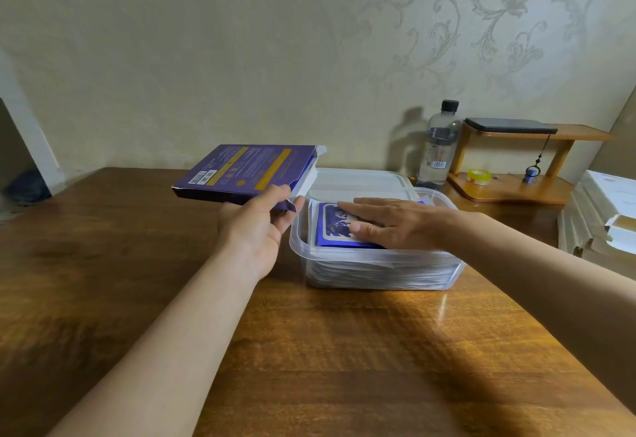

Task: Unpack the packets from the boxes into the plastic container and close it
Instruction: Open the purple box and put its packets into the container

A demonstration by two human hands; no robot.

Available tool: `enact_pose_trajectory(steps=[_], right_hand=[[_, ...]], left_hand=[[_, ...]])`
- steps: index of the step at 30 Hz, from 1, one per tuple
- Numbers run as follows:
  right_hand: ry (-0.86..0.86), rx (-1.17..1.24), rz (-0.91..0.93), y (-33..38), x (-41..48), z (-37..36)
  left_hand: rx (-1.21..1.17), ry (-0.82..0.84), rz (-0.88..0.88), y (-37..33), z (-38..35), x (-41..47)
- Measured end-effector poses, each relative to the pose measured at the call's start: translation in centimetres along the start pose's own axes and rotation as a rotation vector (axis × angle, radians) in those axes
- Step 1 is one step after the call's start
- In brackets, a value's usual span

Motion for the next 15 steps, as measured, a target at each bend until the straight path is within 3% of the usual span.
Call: enact_pose_trajectory(steps=[15], right_hand=[[-0.063, 0.102, 0.011, 0.48, -0.23, 0.09]], left_hand=[[-0.029, 0.014, 0.038, -0.16, -0.09, -0.39]])
Point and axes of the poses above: each hand's wrist, its own x-axis towards the middle knuckle, its own z-axis out of the back of the hand, y = z × x, the point moved 2 cm from there along x, towards the middle knuckle, and after that the axes turned 13 degrees about -y, right-handed, at the moved point
